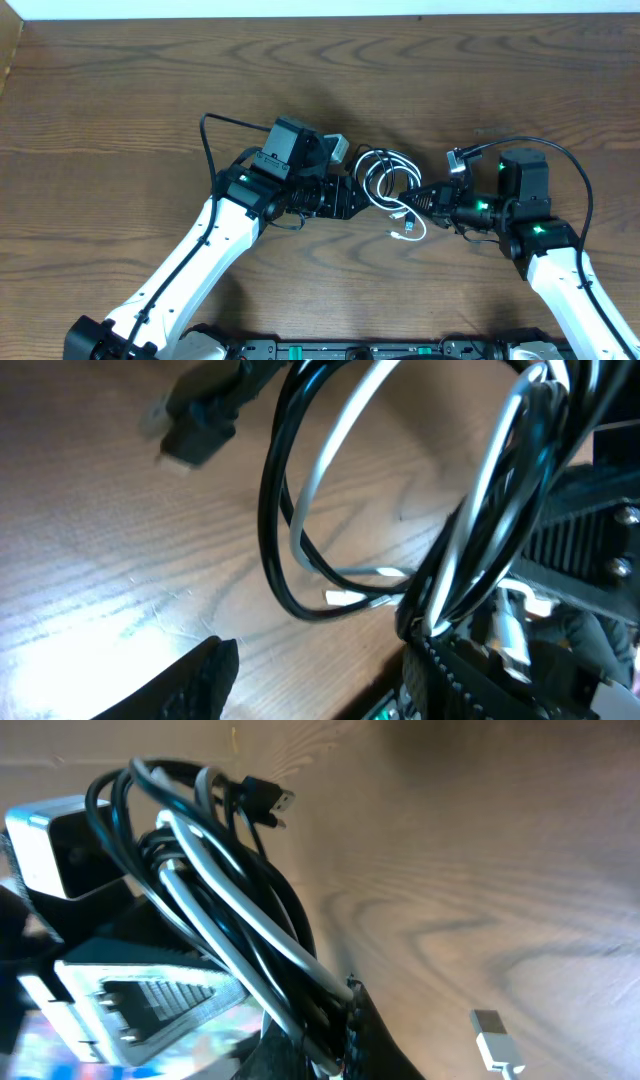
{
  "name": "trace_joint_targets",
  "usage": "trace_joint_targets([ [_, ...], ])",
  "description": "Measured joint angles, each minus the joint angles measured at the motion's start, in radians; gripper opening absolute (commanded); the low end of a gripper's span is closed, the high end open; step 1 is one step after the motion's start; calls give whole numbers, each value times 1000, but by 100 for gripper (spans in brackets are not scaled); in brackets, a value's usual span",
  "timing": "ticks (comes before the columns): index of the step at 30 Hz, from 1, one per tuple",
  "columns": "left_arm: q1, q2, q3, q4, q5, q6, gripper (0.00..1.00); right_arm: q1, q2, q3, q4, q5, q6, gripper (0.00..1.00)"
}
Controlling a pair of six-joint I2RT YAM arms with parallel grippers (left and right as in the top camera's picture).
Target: Untangle cables
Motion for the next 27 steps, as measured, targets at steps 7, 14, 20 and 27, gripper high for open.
trace_joint_targets([
  [7,0,0,0,59,-24,0,57,-1,0,0,13,-64,116,1],
  [14,0,0,0,110,-47,-7,50,-3,1,0,115,-135,194,1],
  [20,31,0,0,87,-171,-104,50,-2,3,-1,186,-200,252,1],
  [27,92,-2,0,128,-181,-354,51,-2,3,-1,293,-256,293,1],
])
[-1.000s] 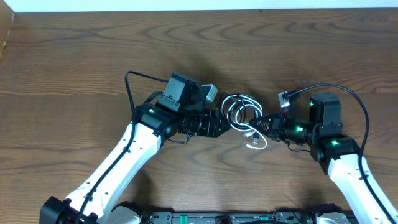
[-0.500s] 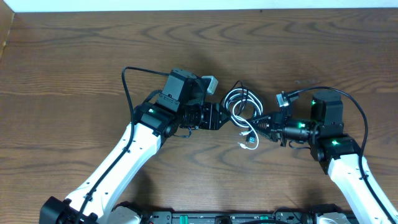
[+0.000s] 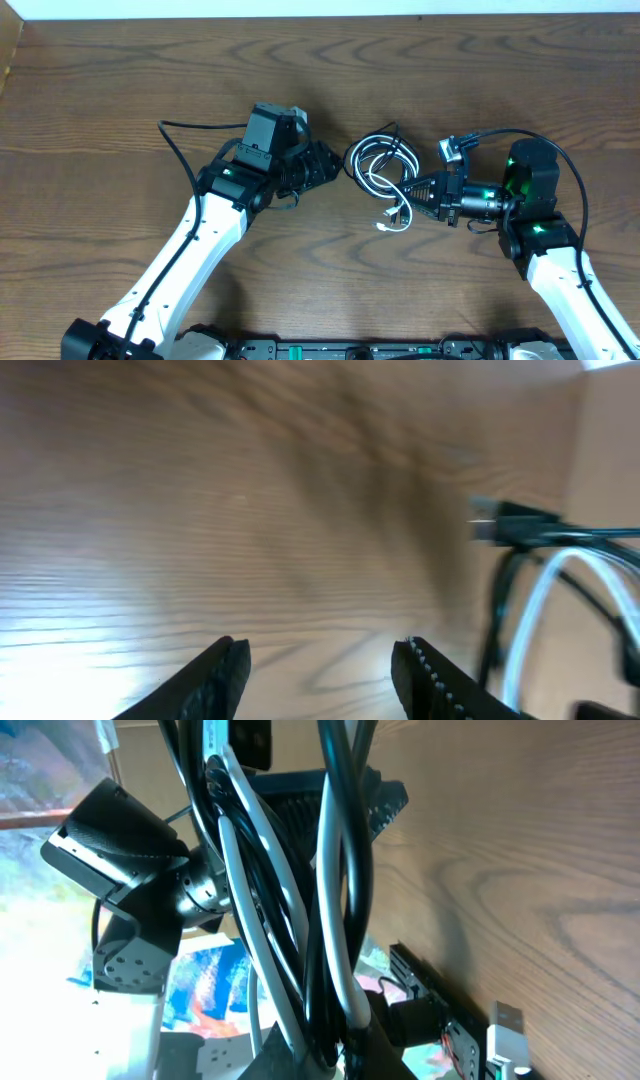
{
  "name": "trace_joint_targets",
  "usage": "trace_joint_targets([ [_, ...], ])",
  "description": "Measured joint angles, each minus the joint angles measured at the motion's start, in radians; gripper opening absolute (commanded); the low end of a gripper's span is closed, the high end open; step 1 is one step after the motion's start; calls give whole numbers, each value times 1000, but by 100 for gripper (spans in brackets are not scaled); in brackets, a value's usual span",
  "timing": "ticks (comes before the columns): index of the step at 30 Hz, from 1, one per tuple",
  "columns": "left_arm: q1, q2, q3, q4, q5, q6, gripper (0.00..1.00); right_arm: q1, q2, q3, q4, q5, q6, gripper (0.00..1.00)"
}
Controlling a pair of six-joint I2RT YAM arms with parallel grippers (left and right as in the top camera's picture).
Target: Untangle cables
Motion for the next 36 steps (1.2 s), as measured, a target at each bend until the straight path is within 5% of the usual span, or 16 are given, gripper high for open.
trace_joint_targets([
  [6,37,-2,0,27,171,-177,50,0,0,0,1,-13,14,1],
  [13,164,-2,0,-7,237,-235,51,0,0,0,2,-29,14,1],
  [36,60,103,1,304,587,-380,45,0,0,0,30,-55,17,1],
])
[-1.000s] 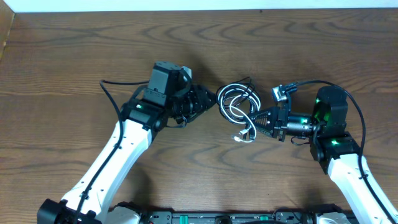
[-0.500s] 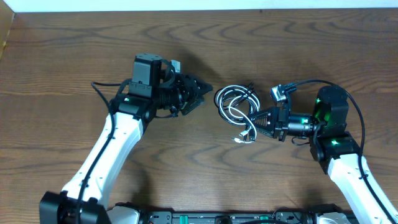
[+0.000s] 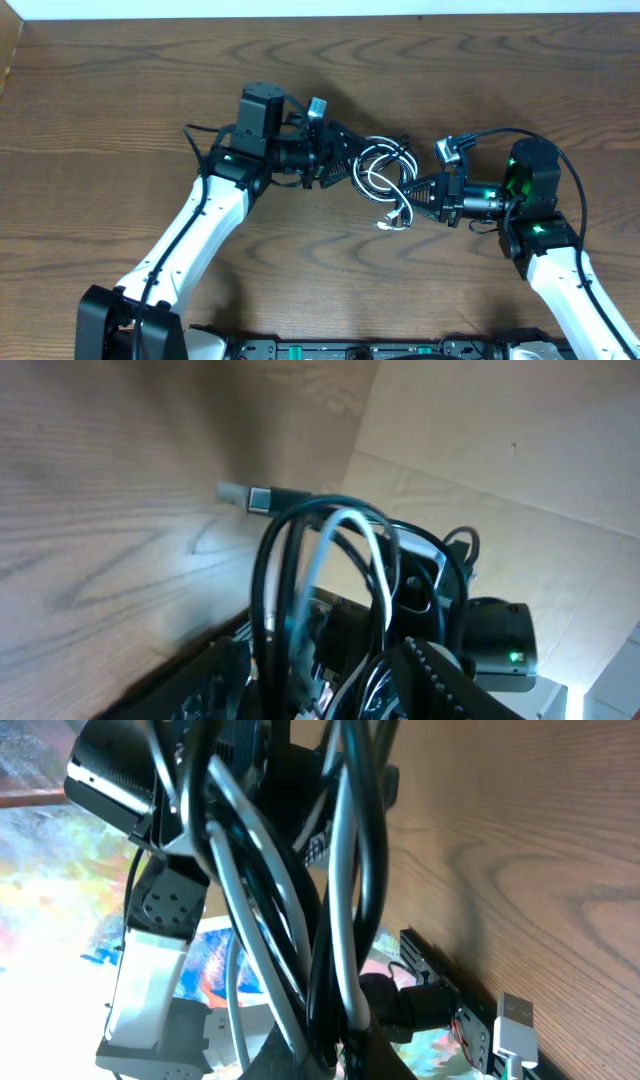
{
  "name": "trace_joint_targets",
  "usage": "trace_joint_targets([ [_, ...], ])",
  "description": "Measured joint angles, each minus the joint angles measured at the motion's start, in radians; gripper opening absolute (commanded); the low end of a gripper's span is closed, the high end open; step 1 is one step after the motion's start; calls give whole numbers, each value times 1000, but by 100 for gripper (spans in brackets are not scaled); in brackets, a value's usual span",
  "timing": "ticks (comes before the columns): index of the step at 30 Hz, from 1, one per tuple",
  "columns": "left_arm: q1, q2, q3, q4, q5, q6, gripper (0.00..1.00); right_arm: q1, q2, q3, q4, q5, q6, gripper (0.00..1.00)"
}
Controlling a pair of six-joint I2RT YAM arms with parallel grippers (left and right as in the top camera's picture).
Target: Untangle cables
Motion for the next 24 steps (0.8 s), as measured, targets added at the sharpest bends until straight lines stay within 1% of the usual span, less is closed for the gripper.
trace_joint_targets([
  [3,-13,0,0,-3,8,5,33,0,0,0,0,0,-1,1],
  [5,-19,0,0,-10,14,11,28,0,0,0,0,-1,-1,1],
  [6,-19,0,0,-17,15,15,22,0,0,0,0,-1,-1,1],
  [7,-20,0,0,-22,17,16,14,0,0,0,0,-1,-1,1],
  [8,-20,0,0,-22,18,19,9,0,0,0,0,-1,-1,1],
  [9,-20,0,0,-22,18,28,8,0,0,0,0,-1,-1,1],
  [12,-20,0,0,-23,18,50,8,0,0,0,0,-2,-4,1],
  [14,-20,0,0,-26,18,89,7,0,0,0,0,-2,-17,1],
  [16,-20,0,2,-54,9,163,8,0,0,0,-4,-1,-54,1],
  [17,-20,0,2,-109,-16,218,7,0,0,0,-19,-1,-89,1],
  [18,-20,0,2,-130,-24,242,7,0,0,1,-34,0,-108,1],
  [20,-22,0,2,-257,-119,358,7,1,0,3,-128,11,-190,1],
  [21,-21,1,2,-283,-157,409,7,2,0,7,-181,27,-229,1],
  [22,-21,1,2,-311,-196,462,7,2,0,14,-309,75,-301,1],
  [24,-22,0,2,-335,-239,517,7,4,0,16,-492,192,-396,1],
])
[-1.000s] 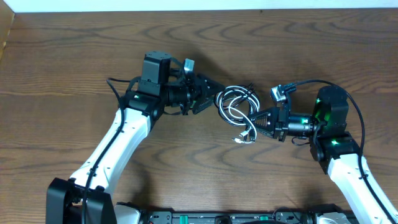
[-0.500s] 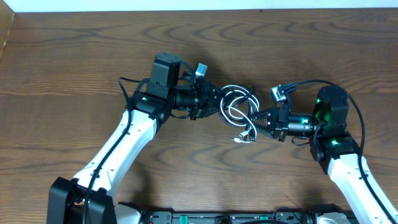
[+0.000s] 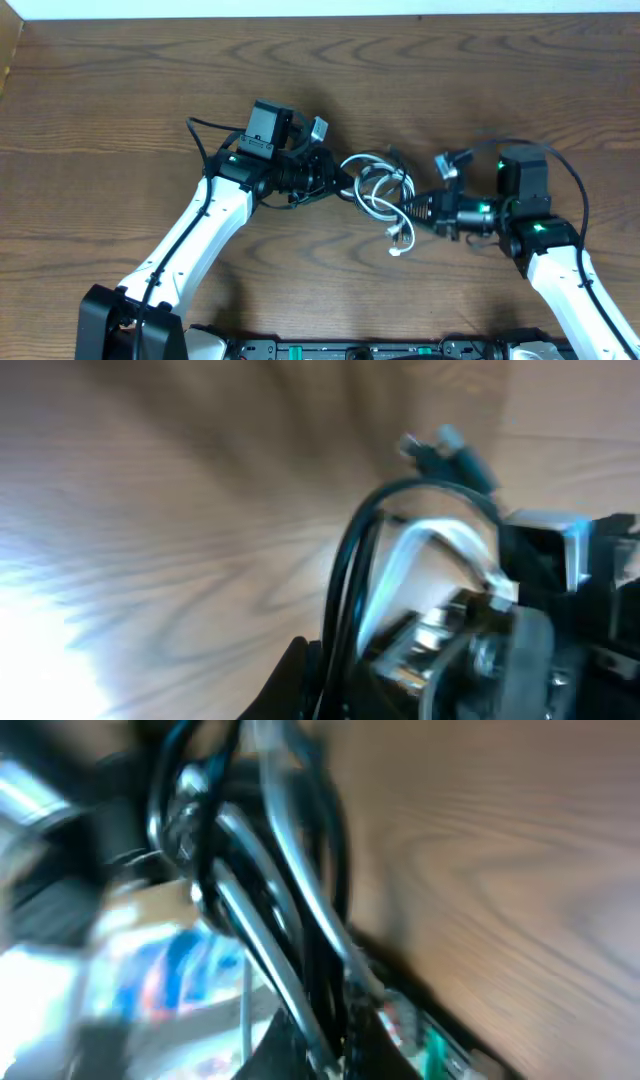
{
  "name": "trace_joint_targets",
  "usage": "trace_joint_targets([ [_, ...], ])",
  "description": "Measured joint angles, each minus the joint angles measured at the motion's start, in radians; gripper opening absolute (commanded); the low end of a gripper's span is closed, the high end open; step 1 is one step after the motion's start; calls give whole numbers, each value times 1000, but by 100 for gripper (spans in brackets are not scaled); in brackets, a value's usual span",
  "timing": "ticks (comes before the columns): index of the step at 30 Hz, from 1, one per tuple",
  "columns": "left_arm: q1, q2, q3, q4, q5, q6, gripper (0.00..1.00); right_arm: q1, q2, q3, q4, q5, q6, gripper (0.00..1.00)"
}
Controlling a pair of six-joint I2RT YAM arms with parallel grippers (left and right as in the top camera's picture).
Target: Untangle cables
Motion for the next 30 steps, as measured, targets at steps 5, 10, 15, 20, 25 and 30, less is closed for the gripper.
trace_joint_targets([
  [5,-11,-113,0,-83,-188,132,7,3,0,-2,-246,465,-241,1],
  [10,-12,-224,0,-84,-254,162,8,4,0,-2,-241,716,-369,1],
  [15,-11,-302,0,-84,-274,169,8,4,0,-2,-239,908,-422,1],
  [20,-9,-324,0,-90,-300,169,8,2,0,-2,-177,819,-538,1],
  [25,-4,-311,0,-91,-333,169,8,2,0,-2,-140,470,-721,1],
  [30,-4,-300,0,-91,-422,173,75,2,0,-2,-146,247,-810,1],
])
